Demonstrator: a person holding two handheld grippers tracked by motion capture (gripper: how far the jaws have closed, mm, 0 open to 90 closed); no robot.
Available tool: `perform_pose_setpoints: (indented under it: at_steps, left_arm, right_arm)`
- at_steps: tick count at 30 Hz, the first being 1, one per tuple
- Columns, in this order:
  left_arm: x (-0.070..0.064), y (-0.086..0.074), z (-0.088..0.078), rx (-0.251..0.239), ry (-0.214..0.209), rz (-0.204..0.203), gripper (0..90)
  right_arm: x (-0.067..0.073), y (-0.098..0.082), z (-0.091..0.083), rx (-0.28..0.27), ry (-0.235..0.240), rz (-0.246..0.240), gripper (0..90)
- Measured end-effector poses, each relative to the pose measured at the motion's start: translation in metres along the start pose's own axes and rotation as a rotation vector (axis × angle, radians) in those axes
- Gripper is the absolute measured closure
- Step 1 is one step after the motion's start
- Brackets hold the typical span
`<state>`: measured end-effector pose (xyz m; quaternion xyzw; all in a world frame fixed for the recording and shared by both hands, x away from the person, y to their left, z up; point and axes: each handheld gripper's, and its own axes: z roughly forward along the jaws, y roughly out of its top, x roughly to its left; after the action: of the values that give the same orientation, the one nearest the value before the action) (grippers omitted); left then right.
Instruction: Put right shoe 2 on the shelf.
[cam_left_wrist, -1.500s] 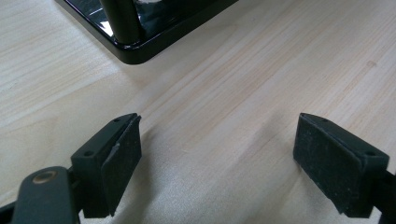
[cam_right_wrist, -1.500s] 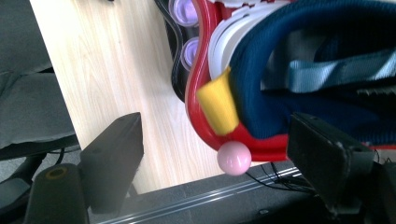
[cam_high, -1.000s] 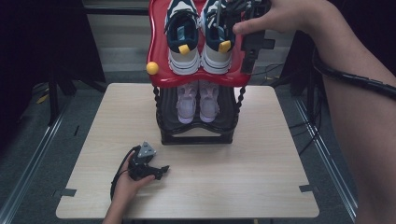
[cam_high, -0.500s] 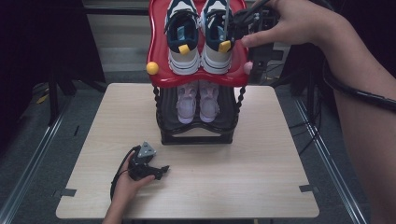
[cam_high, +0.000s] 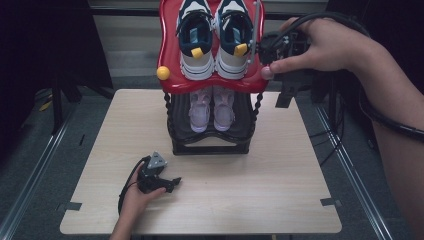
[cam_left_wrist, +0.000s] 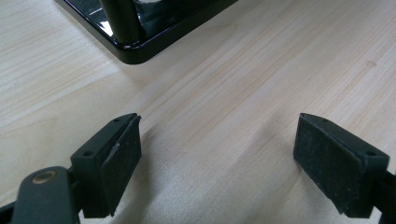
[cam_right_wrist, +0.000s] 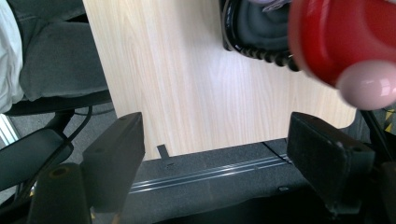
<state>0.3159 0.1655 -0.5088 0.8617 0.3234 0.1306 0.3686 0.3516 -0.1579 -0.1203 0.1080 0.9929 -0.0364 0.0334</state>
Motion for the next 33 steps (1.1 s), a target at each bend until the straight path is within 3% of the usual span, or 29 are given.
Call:
perform_pose_setpoints:
  at_steps: [7, 18, 33]
  left_arm:
    - [0.000, 0.000, 0.000, -0.001, -0.001, -0.001, 14.7]
    - [0.000, 0.000, 0.000, 0.000, 0.000, -0.001, 14.7]
    - [0.000, 0.000, 0.000, 0.003, -0.002, 0.000, 14.7]
  right_arm:
    - [0.005, -0.008, 0.015, 0.013, 0.007, 0.003, 19.0]
    - [0.009, -0.023, 0.033, -0.020, 0.001, 0.010, 18.9]
    - [0.013, -0.028, 0.062, -0.036, 0.012, 0.010, 19.1]
